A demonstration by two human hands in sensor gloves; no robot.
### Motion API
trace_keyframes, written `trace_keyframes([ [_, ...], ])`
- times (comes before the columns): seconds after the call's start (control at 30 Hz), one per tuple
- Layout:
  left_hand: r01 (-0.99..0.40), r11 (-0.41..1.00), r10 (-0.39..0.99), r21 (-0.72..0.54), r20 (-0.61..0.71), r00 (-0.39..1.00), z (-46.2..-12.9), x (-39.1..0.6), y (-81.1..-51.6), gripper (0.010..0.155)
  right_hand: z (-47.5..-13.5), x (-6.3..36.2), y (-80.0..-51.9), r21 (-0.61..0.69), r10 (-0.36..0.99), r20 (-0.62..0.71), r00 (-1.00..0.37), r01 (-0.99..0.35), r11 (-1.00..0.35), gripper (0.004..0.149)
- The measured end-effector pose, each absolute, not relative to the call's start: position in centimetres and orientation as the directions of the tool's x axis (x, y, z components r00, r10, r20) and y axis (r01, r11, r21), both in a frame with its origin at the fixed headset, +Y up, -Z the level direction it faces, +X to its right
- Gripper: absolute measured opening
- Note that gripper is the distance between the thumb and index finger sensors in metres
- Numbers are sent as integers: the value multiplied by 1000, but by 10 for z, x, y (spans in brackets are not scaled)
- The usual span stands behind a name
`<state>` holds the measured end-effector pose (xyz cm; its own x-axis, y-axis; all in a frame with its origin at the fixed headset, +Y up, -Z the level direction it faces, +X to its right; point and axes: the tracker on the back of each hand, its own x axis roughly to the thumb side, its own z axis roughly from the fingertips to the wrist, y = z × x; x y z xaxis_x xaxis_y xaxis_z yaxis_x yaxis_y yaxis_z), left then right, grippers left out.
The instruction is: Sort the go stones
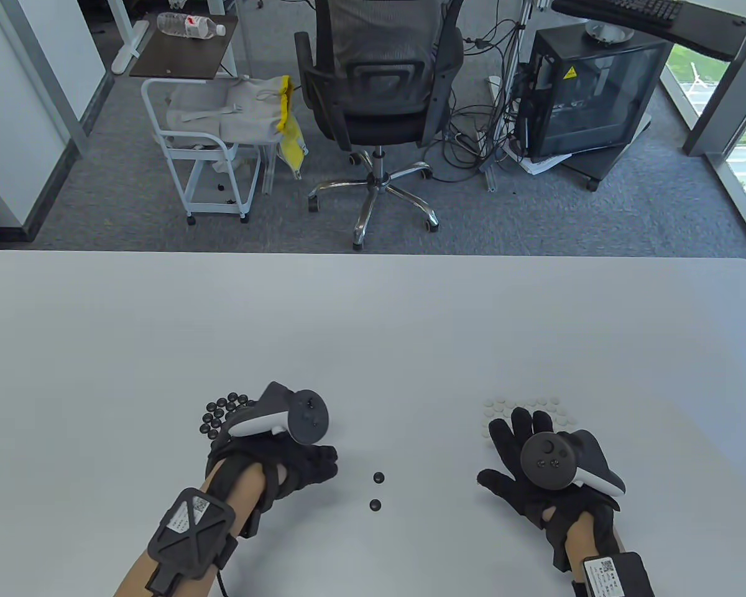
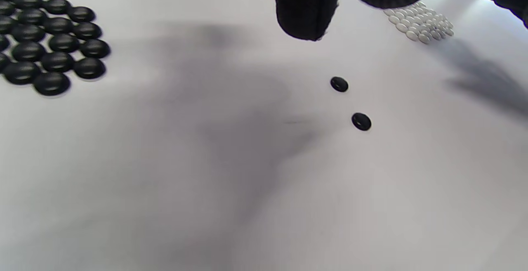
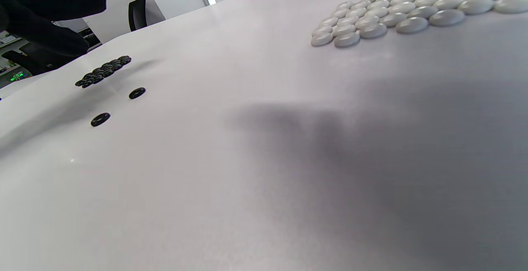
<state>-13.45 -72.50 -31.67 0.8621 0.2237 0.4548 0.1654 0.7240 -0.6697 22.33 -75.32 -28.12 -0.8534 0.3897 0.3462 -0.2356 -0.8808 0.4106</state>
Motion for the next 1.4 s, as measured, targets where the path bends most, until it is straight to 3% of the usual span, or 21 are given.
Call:
trace_keyframes([
  [0.23,270,697,204,-664,544,814,-312,-82,-749,68,-281,223,-753,409,391,350,-851,-237,-881,84],
  [0.5,306,667,168,-679,537,827,-319,-71,-770,68,-281,223,-753,408,391,350,-851,-237,-882,84],
  [0.63,264,683,136,-681,474,870,-334,-85,-769,68,-281,223,-753,408,391,350,-851,-237,-882,84],
  [0.73,178,680,131,-712,356,925,-355,-109,-768,67,-280,223,-753,412,392,349,-851,-236,-880,84],
  [0.9,138,667,-15,-732,171,985,-389,-159,-759,68,-280,223,-753,415,396,353,-847,-238,-878,84],
  [1.03,15,656,51,-755,63,997,-399,-186,-760,67,-280,223,-754,420,399,353,-846,-238,-876,84],
  [1.4,-3,647,16,-762,10,1000,-400,-202,-757,68,-281,223,-754,423,402,347,-848,-241,-873,84],
])
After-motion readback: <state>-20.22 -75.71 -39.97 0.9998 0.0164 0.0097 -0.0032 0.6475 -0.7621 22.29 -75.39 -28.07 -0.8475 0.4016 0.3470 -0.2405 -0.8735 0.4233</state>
